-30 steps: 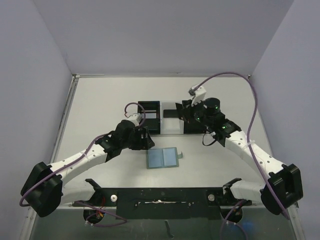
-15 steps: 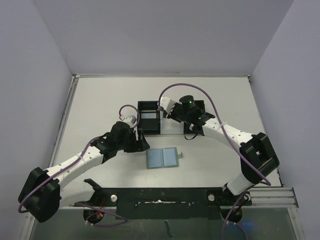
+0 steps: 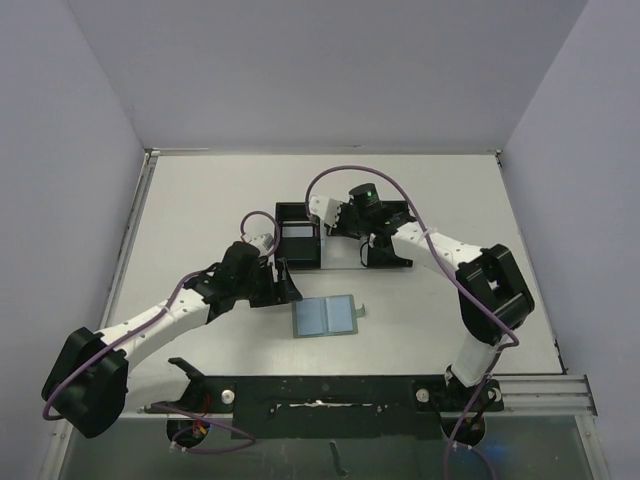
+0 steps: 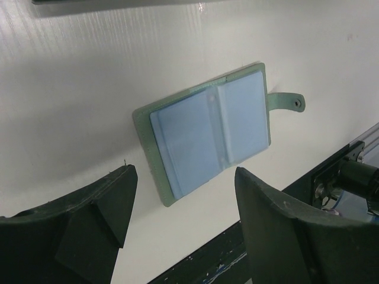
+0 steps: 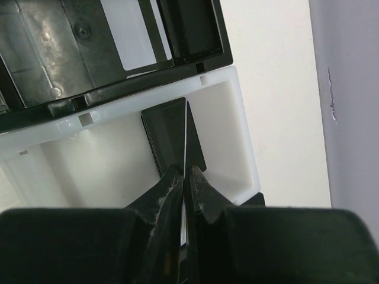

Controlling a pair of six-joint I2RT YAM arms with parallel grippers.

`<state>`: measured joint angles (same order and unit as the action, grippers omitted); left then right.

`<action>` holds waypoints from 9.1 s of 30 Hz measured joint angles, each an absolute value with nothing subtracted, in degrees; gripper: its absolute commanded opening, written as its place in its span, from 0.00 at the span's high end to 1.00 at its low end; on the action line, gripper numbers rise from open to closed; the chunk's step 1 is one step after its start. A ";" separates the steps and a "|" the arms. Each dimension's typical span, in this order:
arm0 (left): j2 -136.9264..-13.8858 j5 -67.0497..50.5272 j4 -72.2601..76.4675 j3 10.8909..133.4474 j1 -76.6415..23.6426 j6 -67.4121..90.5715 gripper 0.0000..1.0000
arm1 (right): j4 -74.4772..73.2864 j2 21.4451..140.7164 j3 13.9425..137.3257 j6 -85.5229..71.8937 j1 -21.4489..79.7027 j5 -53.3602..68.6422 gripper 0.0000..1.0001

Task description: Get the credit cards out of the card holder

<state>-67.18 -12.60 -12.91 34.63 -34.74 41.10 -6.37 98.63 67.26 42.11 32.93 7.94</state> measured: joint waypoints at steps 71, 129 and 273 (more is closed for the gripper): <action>-72.03 -21.47 -7.05 32.73 -34.44 43.92 0.33 | 5.43 68.07 44.93 -26.92 26.22 7.64 0.17; -83.57 -21.45 -5.41 34.89 -37.98 42.96 0.56 | -17.32 83.33 40.42 -51.99 42.26 3.57 0.55; -87.42 -9.30 -14.70 42.96 -42.39 42.61 0.68 | -11.70 87.33 41.80 -54.02 44.18 8.67 0.75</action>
